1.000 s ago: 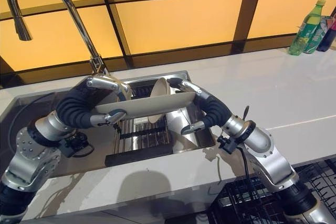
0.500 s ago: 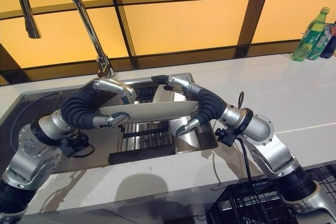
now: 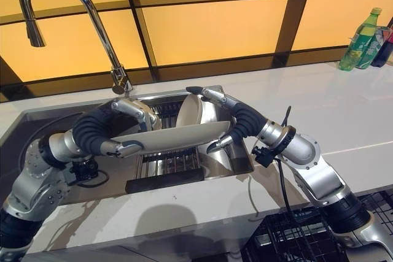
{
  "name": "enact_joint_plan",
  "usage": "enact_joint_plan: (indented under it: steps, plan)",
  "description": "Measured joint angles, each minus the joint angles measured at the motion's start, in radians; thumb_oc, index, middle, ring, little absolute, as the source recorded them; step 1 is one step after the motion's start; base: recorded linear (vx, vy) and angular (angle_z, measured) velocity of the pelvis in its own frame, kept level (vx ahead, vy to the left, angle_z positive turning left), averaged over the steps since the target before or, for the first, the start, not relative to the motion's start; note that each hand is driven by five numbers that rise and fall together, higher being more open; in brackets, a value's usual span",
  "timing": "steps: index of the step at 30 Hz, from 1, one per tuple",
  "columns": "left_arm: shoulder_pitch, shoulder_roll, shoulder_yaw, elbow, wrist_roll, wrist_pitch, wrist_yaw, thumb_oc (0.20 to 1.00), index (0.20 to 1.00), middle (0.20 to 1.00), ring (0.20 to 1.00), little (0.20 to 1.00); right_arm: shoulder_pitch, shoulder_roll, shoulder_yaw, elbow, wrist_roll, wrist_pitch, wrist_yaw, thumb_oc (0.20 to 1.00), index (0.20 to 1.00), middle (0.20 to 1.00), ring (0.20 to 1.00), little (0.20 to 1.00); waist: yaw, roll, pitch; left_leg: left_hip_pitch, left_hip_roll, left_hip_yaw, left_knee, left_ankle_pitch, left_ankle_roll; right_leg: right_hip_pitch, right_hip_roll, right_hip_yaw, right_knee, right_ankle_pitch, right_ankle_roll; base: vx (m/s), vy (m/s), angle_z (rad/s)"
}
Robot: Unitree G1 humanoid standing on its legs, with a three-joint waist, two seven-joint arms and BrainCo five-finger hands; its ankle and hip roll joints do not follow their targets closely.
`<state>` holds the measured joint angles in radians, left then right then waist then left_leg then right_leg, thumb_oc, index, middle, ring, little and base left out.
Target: Pick up plates and place into dishwasher.
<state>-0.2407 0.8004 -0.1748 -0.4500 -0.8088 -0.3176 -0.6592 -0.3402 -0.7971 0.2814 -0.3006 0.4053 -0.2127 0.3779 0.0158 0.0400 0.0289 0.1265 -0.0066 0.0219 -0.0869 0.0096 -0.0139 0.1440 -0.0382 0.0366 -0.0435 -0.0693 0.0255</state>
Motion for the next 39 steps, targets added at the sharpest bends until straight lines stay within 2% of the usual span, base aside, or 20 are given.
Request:
enact_joint_plan:
  steps: [3, 5, 6, 7, 8, 16, 25, 34, 35, 36, 37, 39]
  plan:
    - [0.000, -0.011, 0.000, 0.000, 0.000, 0.000, 0.000, 0.200, 0.200, 0.200, 0.200, 0.200, 0.000, 0.002, 0.000, -0.001, 0.000, 0.000, 0.029, 1.000, 1.000, 1.000, 1.000, 1.000, 0.000, 0.001, -0.001, 0.000, 0.000, 0.000, 0.000, 0.000, 0.000, 0.000, 0.000, 0.000, 0.000, 0.000, 0.000, 0.00, 0.000, 0.00]
    - [0.000, -0.017, 0.001, 0.000, 0.000, 0.000, 0.000, 0.200, 0.200, 0.200, 0.200, 0.200, 0.000, 0.002, 0.000, -0.002, 0.001, 0.001, 0.053, 0.824, 0.824, 0.824, 0.824, 0.824, 0.000, 0.001, -0.001, 0.000, 0.000, 0.000, 0.000, 0.000, 0.000, 0.000, 0.000, 0.000, 0.000, 0.000, 0.000, 0.00, 0.000, 0.00]
    - [0.000, -0.017, 0.001, 0.000, 0.000, 0.000, 0.000, 0.200, 0.200, 0.200, 0.200, 0.200, 0.000, 0.002, 0.000, -0.003, 0.002, 0.001, 0.067, 0.526, 0.526, 0.526, 0.526, 0.526, 0.000, 0.001, -0.001, 0.000, 0.000, 0.000, 0.000, 0.000, 0.000, 0.000, 0.000, 0.000, 0.000, 0.000, 0.000, 0.00, 0.000, 0.00]
    - [0.000, -0.017, 0.002, 0.000, 0.000, 0.000, 0.000, 0.200, 0.200, 0.200, 0.200, 0.200, 0.000, 0.002, 0.000, -0.004, 0.008, 0.001, 0.076, 0.332, 0.332, 0.332, 0.332, 0.332, 0.000, 0.001, -0.001, 0.000, 0.000, 0.000, 0.000, 0.000, 0.000, 0.000, 0.000, 0.000, 0.000, 0.000, 0.000, 0.00, 0.000, 0.00]
    - [0.000, -0.017, 0.003, 0.000, 0.000, 0.000, 0.001, 0.200, 0.200, 0.200, 0.200, 0.200, 0.000, 0.002, 0.000, -0.006, 0.027, 0.002, 0.090, 0.216, 0.216, 0.216, 0.216, 0.216, 0.001, 0.001, -0.001, 0.000, 0.000, 0.000, 0.000, 0.000, 0.000, 0.000, 0.000, 0.000, 0.000, 0.000, 0.000, 0.00, 0.000, 0.00]
    - [0.000, -0.022, 0.040, 0.000, -0.009, 0.000, 0.003, 0.200, 0.200, 0.200, 0.200, 0.200, 0.001, 0.003, 0.003, -0.032, 0.079, 0.002, 0.167, 0.200, 0.200, 0.200, 0.200, 0.200, 0.000, 0.001, -0.001, 0.000, 0.000, 0.000, 0.000, 0.000, 0.000, 0.000, 0.000, 0.000, 0.000, 0.000, 0.000, 0.00, 0.000, 0.00]
    - [0.000, -0.063, 0.053, 0.001, -0.037, 0.000, 0.022, 0.200, 0.200, 0.200, 0.200, 0.200, 0.022, 0.065, 0.000, -0.050, 0.099, -0.003, 0.160, 0.200, 0.200, 0.200, 0.200, 0.200, 0.001, -0.003, -0.013, 0.000, 0.001, 0.001, 0.000, 0.000, 0.000, 0.000, 0.000, 0.000, -0.002, 0.000, 0.000, 0.00, 0.000, 0.00]
    - [0.000, -0.087, 0.085, 0.001, -0.021, 0.001, 0.073, 0.200, 0.200, 0.200, 0.200, 0.200, 0.033, 0.138, 0.000, -0.048, 0.099, -0.044, 0.125, 0.200, 0.200, 0.200, 0.200, 0.200, 0.000, 0.000, -0.019, 0.000, 0.002, 0.003, 0.000, 0.000, 0.000, 0.000, 0.001, 0.001, -0.002, 0.001, 0.000, 0.00, 0.000, 0.00]
    - [-0.001, -0.092, 0.089, 0.001, -0.011, 0.001, 0.083, 0.473, 0.473, 0.473, 0.473, 0.473, 0.036, 0.145, 0.000, -0.048, 0.098, -0.050, 0.119, 0.200, 0.200, 0.200, 0.200, 0.200, 0.000, 0.000, -0.019, 0.000, 0.002, 0.003, 0.000, 0.000, 0.000, 0.000, 0.001, 0.001, -0.002, 0.001, 0.000, -0.05, -0.025, 0.00]
    - [-0.001, -0.101, 0.092, 0.001, 0.001, 0.002, 0.096, 0.937, 0.937, 0.937, 0.937, 0.937, 0.042, 0.154, 0.000, -0.048, 0.098, -0.056, 0.113, 0.200, 0.200, 0.200, 0.200, 0.200, -0.001, 0.000, -0.020, 0.000, 0.002, 0.003, 0.000, 0.000, 0.000, 0.000, 0.001, 0.001, -0.002, 0.001, 0.000, -0.05, -0.022, -0.01]
    - [-0.003, -0.111, 0.096, 0.001, 0.011, 0.003, 0.108, 1.000, 1.000, 1.000, 1.000, 1.000, 0.053, 0.162, 0.000, -0.048, 0.097, -0.062, 0.108, 0.200, 0.200, 0.200, 0.200, 0.200, -0.001, 0.000, -0.021, 0.000, 0.002, 0.004, 0.000, 0.000, 0.000, -0.001, 0.001, 0.002, -0.001, 0.001, -0.001, -0.05, -0.022, -0.02]
    - [-0.003, -0.123, 0.097, 0.004, 0.019, 0.003, 0.123, 1.000, 1.000, 1.000, 1.000, 1.000, 0.064, 0.167, 0.000, -0.048, 0.096, -0.071, 0.093, 0.200, 0.200, 0.200, 0.200, 0.200, -0.001, 0.000, -0.021, 0.000, 0.002, 0.004, 0.000, 0.000, 0.000, 0.000, 0.001, 0.003, -0.003, 0.001, -0.001, 0.00, 0.000, 0.00]
